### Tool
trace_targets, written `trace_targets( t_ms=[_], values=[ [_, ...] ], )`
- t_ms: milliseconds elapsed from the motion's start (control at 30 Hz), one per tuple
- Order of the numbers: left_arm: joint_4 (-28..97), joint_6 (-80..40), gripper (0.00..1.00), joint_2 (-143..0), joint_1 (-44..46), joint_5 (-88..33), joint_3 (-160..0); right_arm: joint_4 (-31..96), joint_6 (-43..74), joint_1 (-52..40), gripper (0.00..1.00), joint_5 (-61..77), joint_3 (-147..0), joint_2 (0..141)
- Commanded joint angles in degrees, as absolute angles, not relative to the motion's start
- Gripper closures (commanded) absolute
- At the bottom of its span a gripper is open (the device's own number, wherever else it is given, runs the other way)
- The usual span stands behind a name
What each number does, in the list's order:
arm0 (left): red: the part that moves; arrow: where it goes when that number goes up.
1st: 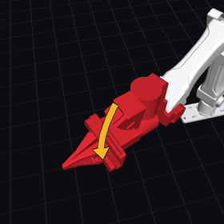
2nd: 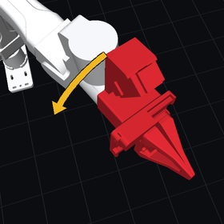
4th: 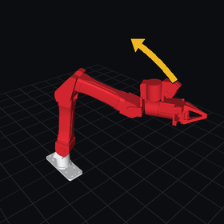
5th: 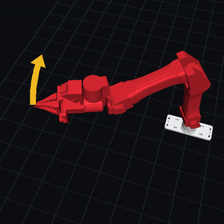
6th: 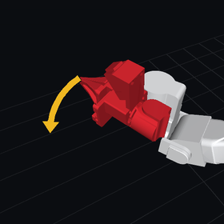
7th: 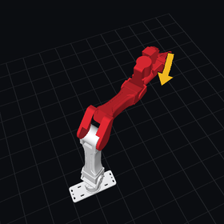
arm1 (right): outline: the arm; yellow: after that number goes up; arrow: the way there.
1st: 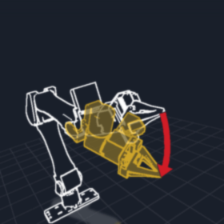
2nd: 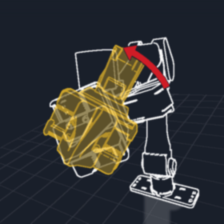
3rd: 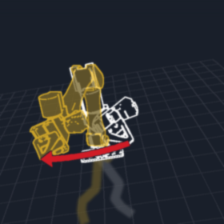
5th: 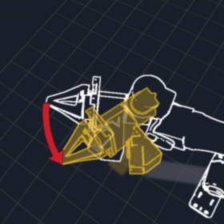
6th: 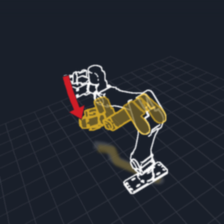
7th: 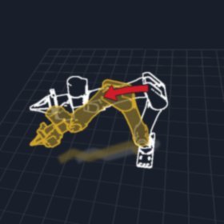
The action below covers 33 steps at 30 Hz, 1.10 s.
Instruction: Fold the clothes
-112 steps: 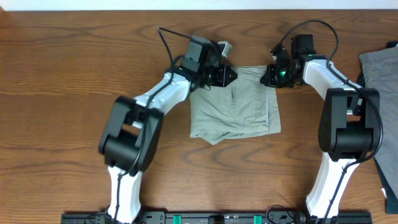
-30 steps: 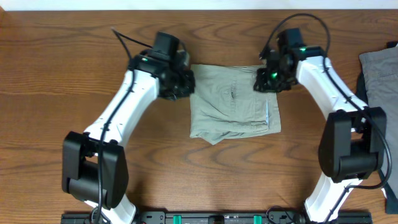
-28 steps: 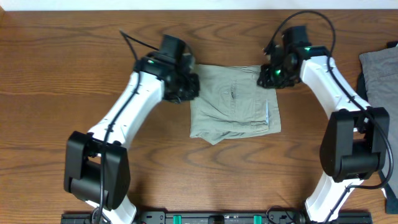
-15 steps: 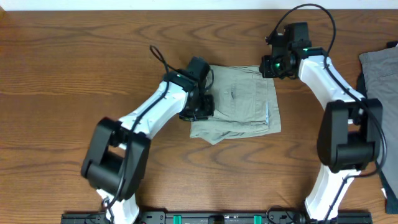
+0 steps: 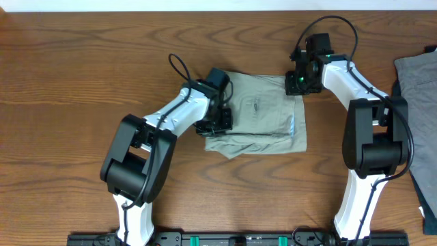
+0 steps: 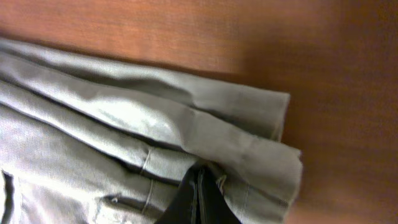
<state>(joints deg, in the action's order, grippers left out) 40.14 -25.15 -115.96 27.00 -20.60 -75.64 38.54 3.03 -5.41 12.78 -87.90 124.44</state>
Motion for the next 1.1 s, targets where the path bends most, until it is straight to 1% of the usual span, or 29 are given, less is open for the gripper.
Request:
trace_targets(
  t_ms=[0,67,200,400,467,633,767,900,967,1000,1033,1067],
  values=[
    [40.2,-19.9,0.93,-117.4,22.7,-15.1,-76.5,45.4,4.5,-5.5,0.99,10.5,-86.4,125.9],
    [39.7,-18.3,0.93,-117.4,20.4,-12.1,-76.8,48.9,5.9,-5.5,0.99,10.6,-86.4,125.9],
    [35.4,-12.4,0.93,-117.4,16.0,-11.7,-77.1,56.4,10.4,-5.6,0.99,12.4,-86.4,125.9],
    [23.2,-5.4,0.93,-117.4,12.6,-11.7,-77.1,66.0,12.2,-8.3,0.99,20.1,-86.4,125.9],
    [18.4,-3.3,0.88,-117.4,12.1,-11.7,-77.1,67.6,12.8,-9.7,0.99,20.2,-86.4,125.9],
    [10.2,0.1,0.83,-117.4,11.8,-11.7,-77.3,68.0,12.8,-13.7,0.99,21.2,-86.4,124.5],
    [12.7,-0.1,0.83,-116.6,11.8,-11.7,-80.2,66.1,12.8,-15.5,0.99,20.5,-86.4,119.7],
    [18.8,-5.6,0.83,-112.6,11.8,-11.7,-81.8,67.2,12.8,-15.5,0.98,14.6,-86.4,114.0],
    [23.1,-9.3,0.83,-109.5,11.8,-11.7,-81.8,68.8,12.8,-15.2,0.96,11.6,-86.4,112.3],
    [25.9,-12.1,0.83,-108.1,11.8,-11.7,-81.8,69.4,12.8,-15.0,0.92,10.3,-86.4,111.9],
    [28.8,-14.8,0.83,-106.8,11.8,-11.7,-81.8,69.8,12.8,-14.9,0.86,9.1,-86.4,111.8],
    [31.9,-17.4,0.83,-105.6,11.8,-11.7,-81.8,70.1,12.8,-14.9,0.85,8.0,-86.4,111.9]
  ],
)
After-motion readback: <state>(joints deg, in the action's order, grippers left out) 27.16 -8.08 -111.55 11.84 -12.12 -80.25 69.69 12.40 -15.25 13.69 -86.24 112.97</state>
